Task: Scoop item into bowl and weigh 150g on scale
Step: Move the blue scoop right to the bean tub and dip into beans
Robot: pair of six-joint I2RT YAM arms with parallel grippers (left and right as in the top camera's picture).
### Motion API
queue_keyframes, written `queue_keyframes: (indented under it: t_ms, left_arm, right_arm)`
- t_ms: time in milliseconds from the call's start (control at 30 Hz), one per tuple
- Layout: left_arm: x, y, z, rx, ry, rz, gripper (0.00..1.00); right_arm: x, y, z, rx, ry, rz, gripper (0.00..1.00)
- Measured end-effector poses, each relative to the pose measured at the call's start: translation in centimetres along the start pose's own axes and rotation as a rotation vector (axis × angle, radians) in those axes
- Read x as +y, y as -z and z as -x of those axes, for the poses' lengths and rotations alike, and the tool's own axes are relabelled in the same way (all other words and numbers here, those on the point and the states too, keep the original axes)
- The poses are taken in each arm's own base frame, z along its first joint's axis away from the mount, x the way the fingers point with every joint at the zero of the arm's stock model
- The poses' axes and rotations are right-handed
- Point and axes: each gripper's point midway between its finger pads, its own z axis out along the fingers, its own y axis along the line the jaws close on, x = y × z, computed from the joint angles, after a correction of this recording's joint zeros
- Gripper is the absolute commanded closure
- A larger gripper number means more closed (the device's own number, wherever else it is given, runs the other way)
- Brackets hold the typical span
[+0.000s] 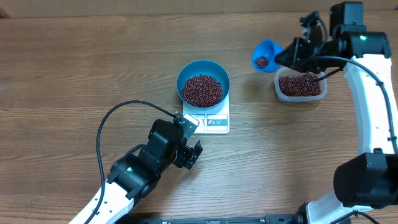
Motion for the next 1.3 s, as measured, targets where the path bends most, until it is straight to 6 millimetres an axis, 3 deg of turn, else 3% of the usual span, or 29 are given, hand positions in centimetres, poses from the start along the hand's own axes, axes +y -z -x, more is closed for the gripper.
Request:
queue_keyframes:
  t_ms: [133, 400, 633, 833, 1033, 1300]
  left_arm:
    - [0.0, 0.0, 0.0, 0.000, 0.000, 0.000, 0.00]
    - [0.0, 0.0, 0.0, 0.000, 0.000, 0.000, 0.00]
    - [0.0, 0.0, 0.0, 0.000, 0.000, 0.000, 0.00]
    - [0.0, 0.0, 0.0, 0.000, 0.000, 0.000, 0.00]
    - [0.0, 0.0, 0.0, 0.000, 0.000, 0.000, 0.00]
    - [0.0, 0.0, 0.0, 0.000, 0.000, 0.000, 0.00]
  right_arm:
    - [-2.4, 0.7, 0.0, -0.016, -0.008, -0.143, 0.96]
    - [-3.8, 3.5, 0.5, -0.092, 0.015, -0.302, 0.96]
    - [-7.6, 5.1, -0.2, -0.078, 0.006, -0.538, 0.96]
    - [-9.4, 6.4, 0.0, -0.083, 0.032, -0.671, 0.96]
    - [-9.8, 6.8, -0.3, -0.068, 0.062, -0.746, 0.96]
    - [-7.2, 6.0, -0.6, -0.059, 0.191, -0.871, 0.96]
